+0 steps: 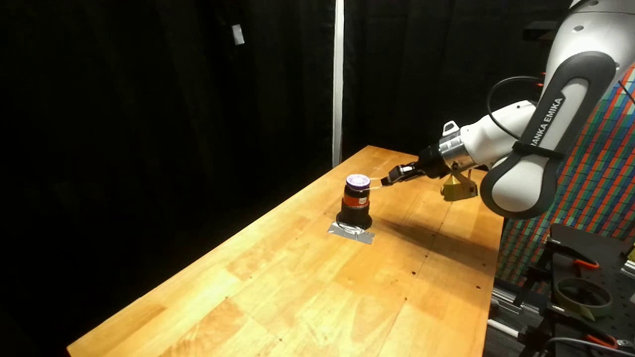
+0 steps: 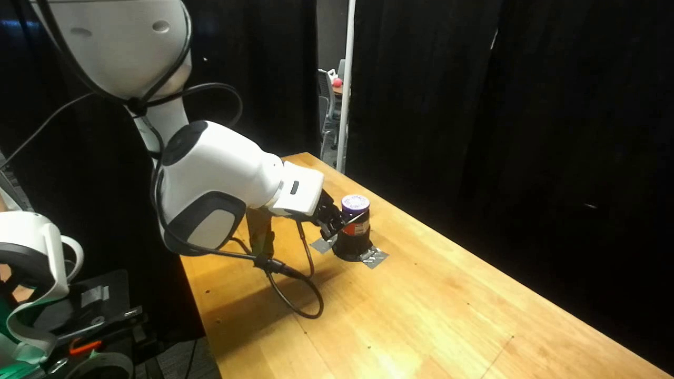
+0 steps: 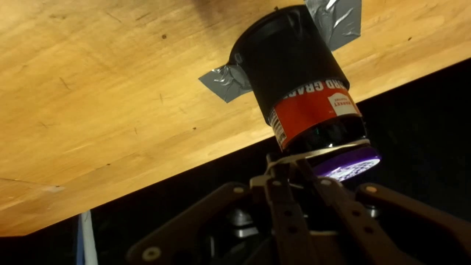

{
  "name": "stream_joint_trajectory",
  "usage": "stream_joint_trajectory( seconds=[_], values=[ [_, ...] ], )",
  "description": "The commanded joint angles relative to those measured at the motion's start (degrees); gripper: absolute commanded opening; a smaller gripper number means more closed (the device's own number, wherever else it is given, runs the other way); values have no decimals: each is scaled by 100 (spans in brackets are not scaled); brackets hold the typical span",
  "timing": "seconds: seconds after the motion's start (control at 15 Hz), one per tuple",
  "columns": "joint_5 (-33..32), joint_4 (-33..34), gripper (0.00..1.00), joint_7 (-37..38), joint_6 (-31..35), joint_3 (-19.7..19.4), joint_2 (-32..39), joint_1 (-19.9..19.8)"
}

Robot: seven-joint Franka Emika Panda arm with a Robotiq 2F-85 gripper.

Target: Put the rubber bung around the neck of the brown bottle

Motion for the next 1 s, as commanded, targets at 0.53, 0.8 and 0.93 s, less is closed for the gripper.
stream_joint_trajectory(
  seconds=[0.53,0.8,0.93],
  values=[
    [-950,-48,14,779,1774,60,565,-309],
    [-1347,-149,39,860,1921,75,665,-461],
    [-1244,-83,17,790,1681,62,663,-423]
  ],
)
